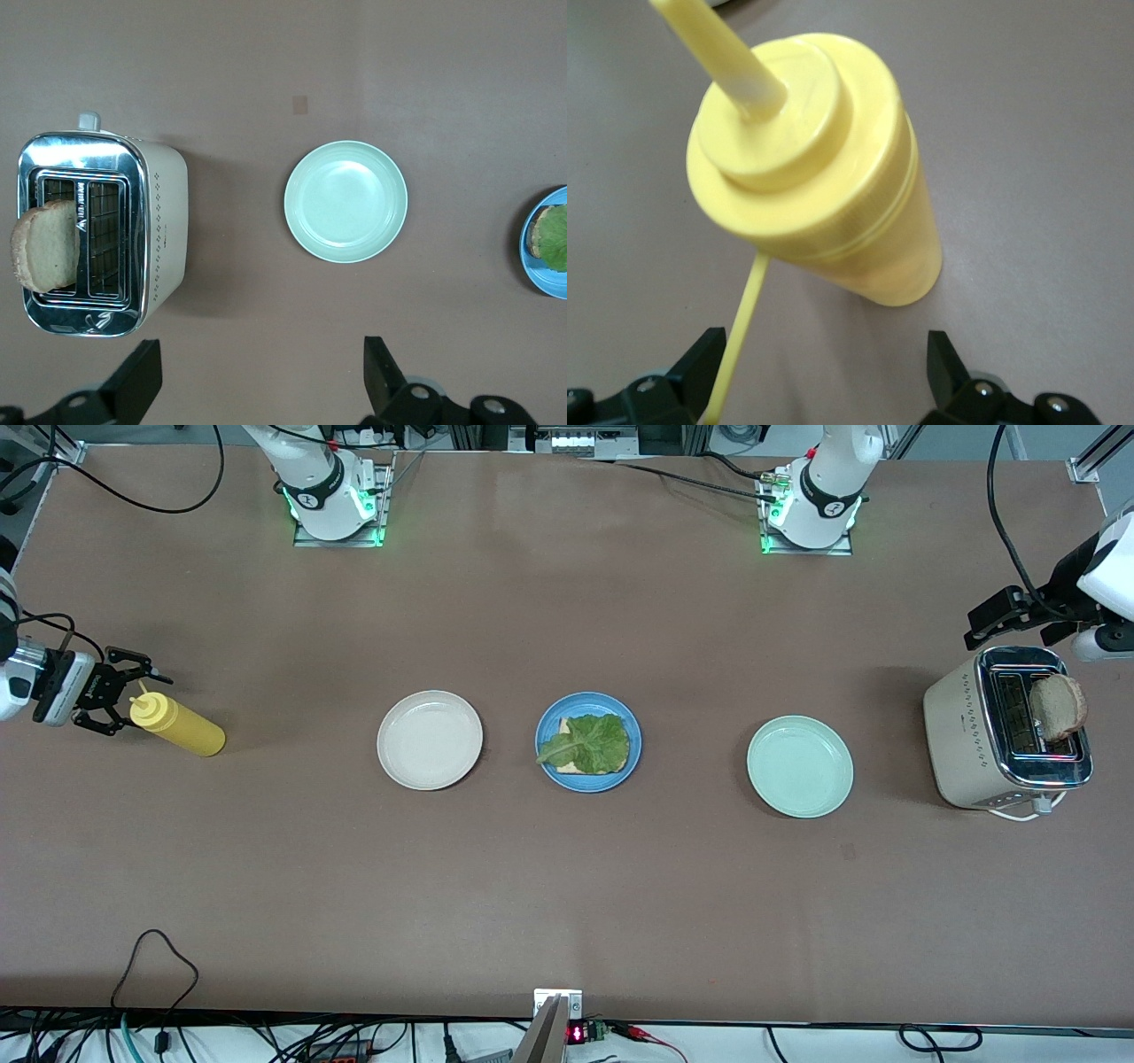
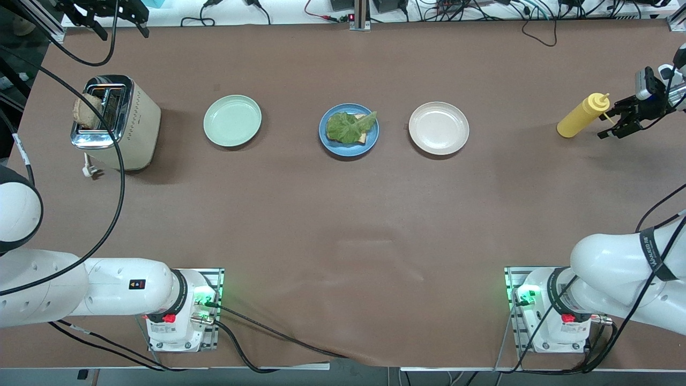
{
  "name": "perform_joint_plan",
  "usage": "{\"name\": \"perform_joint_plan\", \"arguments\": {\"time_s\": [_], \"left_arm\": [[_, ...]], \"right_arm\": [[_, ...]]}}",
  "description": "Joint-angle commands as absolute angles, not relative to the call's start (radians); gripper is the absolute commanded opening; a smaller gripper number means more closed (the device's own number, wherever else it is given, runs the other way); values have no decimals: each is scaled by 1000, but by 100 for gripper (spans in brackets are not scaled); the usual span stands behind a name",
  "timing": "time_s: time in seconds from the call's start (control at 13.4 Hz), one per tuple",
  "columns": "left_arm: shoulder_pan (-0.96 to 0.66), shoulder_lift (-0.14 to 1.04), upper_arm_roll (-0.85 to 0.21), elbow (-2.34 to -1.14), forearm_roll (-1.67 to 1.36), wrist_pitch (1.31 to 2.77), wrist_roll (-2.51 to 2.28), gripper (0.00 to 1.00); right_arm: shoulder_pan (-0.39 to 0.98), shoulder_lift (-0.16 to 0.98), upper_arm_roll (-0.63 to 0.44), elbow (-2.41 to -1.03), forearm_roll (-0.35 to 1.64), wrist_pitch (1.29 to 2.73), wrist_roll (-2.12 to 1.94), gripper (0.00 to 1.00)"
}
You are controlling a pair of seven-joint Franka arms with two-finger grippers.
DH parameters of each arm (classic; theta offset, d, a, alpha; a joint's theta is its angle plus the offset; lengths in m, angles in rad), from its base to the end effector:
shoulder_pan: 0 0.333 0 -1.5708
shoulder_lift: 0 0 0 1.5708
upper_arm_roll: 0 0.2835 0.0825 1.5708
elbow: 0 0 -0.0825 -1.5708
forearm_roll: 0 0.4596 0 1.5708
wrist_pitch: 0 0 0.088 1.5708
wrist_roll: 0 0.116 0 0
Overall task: Make sandwich in blue plate with both arms
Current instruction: 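Reach and grasp the yellow squeeze bottle with the right gripper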
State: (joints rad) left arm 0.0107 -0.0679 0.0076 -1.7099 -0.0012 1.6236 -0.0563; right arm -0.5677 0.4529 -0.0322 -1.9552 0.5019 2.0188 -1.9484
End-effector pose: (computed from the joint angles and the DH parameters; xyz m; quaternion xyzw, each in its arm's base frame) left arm 0.6131 0.0112 0.5534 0.9993 0.0373 -0.0092 0.0007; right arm 0.5216 -0.3191 0.1301 -0.8365 -0.4783 -0.1289 0.2344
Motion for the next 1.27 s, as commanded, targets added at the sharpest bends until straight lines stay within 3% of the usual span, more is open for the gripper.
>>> {"name": "perform_joint_plan", "arguments": {"time_s": [0.0,1.2], "left_arm": [[25,-89,-12,-1733,-12,1624,-35,100],[28,-78,-20,-1752,-12,1677,-49,100]], "right_arm": [[-592,460,3,-1947,522,2017,-1971,100],[-611,503,52,-1936,687,2125,-1980,100]]}}
